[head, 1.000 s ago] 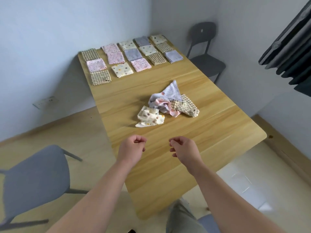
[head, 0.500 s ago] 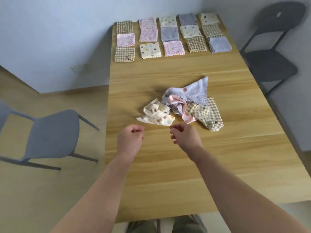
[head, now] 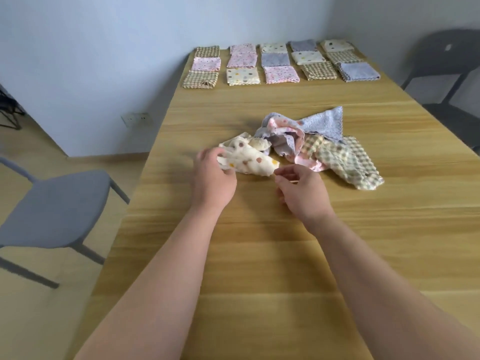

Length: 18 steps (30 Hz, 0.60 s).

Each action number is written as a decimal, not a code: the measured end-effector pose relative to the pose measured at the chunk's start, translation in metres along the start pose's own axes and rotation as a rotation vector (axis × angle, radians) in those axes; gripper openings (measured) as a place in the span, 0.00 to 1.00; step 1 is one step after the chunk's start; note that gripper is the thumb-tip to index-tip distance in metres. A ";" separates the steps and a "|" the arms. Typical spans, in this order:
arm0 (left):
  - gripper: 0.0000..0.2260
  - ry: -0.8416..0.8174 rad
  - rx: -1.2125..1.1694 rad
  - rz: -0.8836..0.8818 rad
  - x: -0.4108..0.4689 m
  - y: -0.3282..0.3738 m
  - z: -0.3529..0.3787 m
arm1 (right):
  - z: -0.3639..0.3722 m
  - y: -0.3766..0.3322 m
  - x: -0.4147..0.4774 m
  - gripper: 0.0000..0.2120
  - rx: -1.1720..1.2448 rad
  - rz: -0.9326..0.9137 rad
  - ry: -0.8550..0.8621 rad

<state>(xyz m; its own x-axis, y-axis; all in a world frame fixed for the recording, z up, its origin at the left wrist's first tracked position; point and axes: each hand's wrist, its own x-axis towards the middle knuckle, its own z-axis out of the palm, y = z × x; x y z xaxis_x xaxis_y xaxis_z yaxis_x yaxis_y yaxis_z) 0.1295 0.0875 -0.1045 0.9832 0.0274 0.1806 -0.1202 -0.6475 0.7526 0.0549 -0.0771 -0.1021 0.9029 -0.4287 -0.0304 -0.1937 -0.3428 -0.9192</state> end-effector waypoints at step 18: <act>0.08 0.150 0.144 0.383 -0.066 -0.008 0.002 | -0.001 0.031 -0.049 0.12 -0.183 -0.430 0.099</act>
<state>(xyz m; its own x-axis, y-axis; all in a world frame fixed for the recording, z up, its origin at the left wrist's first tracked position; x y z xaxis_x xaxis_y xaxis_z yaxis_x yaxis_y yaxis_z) 0.0654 0.0898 -0.1238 0.8392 -0.1318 0.5275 -0.4414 -0.7317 0.5194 0.0041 -0.0675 -0.1282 0.8767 -0.2906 0.3833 0.1168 -0.6443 -0.7558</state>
